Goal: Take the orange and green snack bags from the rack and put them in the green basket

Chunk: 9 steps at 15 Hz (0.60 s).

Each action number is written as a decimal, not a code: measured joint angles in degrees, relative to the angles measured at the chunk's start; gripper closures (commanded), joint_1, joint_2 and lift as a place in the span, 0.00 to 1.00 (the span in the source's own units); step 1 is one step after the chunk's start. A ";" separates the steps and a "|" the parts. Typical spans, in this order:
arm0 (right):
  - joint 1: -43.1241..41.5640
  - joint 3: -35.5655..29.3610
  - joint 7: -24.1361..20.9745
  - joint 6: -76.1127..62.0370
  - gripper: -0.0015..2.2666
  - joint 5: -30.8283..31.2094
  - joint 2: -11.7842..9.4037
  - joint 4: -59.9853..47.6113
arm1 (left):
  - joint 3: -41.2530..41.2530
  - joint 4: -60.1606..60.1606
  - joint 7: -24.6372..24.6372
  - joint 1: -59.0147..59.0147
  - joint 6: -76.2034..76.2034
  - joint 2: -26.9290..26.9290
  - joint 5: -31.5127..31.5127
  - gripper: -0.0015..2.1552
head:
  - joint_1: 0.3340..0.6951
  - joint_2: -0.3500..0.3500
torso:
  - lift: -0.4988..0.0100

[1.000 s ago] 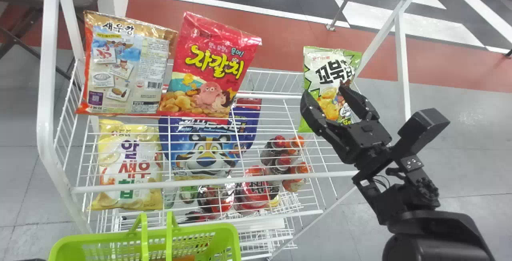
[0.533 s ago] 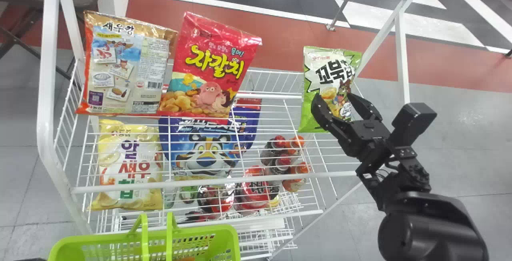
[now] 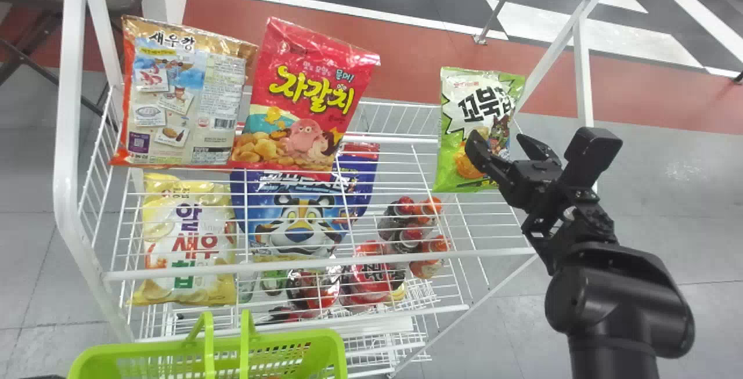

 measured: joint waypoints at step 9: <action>-6.59 2.05 0.71 2.25 0.80 3.83 -0.92 8.89 | 0.39 -0.08 -0.05 -0.02 0.42 0.00 0.25 1.00 | 1.00 0.00 | 0.98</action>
